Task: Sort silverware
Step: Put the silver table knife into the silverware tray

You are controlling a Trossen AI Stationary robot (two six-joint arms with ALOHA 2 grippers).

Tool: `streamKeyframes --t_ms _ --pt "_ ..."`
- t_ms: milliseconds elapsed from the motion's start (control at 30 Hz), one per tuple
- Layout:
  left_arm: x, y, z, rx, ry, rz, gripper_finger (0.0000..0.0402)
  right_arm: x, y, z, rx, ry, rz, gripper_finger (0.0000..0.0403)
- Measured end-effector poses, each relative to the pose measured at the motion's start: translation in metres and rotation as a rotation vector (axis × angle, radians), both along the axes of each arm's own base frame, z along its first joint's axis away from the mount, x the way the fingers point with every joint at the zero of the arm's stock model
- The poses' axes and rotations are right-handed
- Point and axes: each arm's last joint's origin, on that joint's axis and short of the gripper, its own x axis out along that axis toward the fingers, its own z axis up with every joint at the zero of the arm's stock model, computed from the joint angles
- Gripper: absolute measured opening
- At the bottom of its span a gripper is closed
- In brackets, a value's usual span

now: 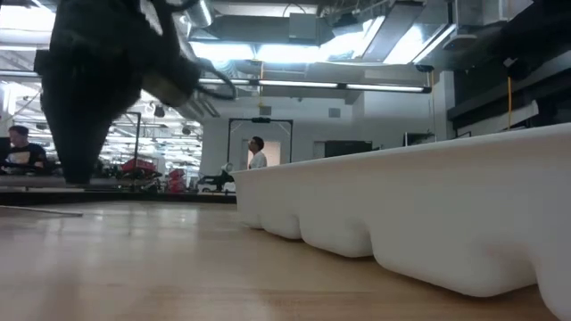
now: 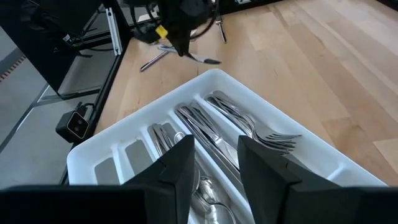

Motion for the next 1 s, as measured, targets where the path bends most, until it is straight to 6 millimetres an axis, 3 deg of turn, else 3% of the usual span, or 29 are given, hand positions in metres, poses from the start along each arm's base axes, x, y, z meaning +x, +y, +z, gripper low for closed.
streamKeyframes --t_ms 300,600,800,1000 --pt "-0.004 0.002 0.037 -0.079 -0.173 0.09 0.0029 0.0 0.0 0.0 0.0 -0.001 0.0 0.0124" --pt "0.043 0.007 0.061 -0.125 -0.703 0.193 0.0023 0.0 0.0 0.0 -0.001 -0.002 -0.003 0.0124" --pt "0.082 0.033 0.057 -0.039 -0.961 0.156 0.0003 0.0 0.0 0.001 0.002 -0.006 -0.003 0.0124" --pt "0.098 0.053 0.033 -0.002 -0.931 0.188 0.0005 0.0 0.0 0.001 0.004 -0.009 -0.003 0.0124"
